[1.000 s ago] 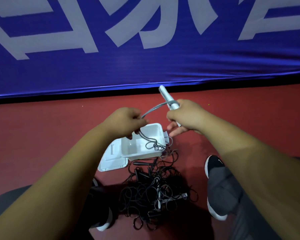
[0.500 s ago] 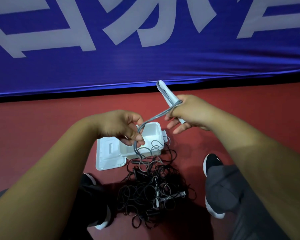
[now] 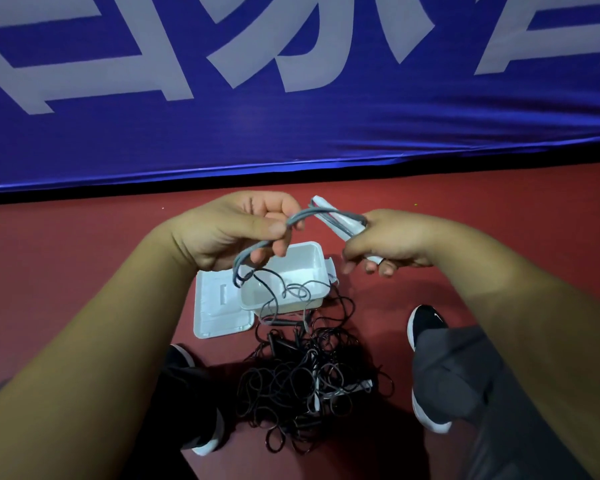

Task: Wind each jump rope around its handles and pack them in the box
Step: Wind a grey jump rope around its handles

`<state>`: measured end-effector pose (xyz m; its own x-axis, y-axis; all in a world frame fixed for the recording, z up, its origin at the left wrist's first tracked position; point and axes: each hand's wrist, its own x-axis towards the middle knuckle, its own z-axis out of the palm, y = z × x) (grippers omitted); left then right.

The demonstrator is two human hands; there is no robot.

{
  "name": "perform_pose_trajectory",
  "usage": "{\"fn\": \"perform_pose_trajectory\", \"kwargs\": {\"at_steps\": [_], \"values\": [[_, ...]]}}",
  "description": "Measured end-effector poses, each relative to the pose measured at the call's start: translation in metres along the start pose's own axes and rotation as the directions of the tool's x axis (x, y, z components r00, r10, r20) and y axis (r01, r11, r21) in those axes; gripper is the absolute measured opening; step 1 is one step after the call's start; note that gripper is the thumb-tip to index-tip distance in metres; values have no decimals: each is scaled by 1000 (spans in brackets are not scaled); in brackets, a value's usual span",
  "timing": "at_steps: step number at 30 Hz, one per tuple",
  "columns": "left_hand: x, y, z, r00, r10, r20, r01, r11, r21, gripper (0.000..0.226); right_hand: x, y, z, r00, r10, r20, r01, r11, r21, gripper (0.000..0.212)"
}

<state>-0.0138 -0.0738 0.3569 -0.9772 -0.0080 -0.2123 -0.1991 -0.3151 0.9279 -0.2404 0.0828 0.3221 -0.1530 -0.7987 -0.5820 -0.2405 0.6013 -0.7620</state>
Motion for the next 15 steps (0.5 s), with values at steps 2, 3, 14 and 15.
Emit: {"fn": "perform_pose_trajectory", "kwargs": {"at_steps": [2, 3, 14, 15], "values": [[4, 5, 1, 970, 12, -243, 8, 997, 77, 7, 2, 0, -1, 999, 23, -31, -21, 999, 50, 30], [7, 6, 0, 929, 30, -369, 15, 993, 117, 7, 3, 1, -2, 998, 30, -53, -26, 996, 80, 27], [13, -15, -14, 780, 303, -547, 398, 434, 808, 8, 9, -17, 2, 951, -126, -283, 251, 848, 466, 23], [12, -22, -23, 780, 236, -580, 459, 415, 786, 8, 10, -19, 0, 935, -125, -332, 290, 810, 511, 23]]}}
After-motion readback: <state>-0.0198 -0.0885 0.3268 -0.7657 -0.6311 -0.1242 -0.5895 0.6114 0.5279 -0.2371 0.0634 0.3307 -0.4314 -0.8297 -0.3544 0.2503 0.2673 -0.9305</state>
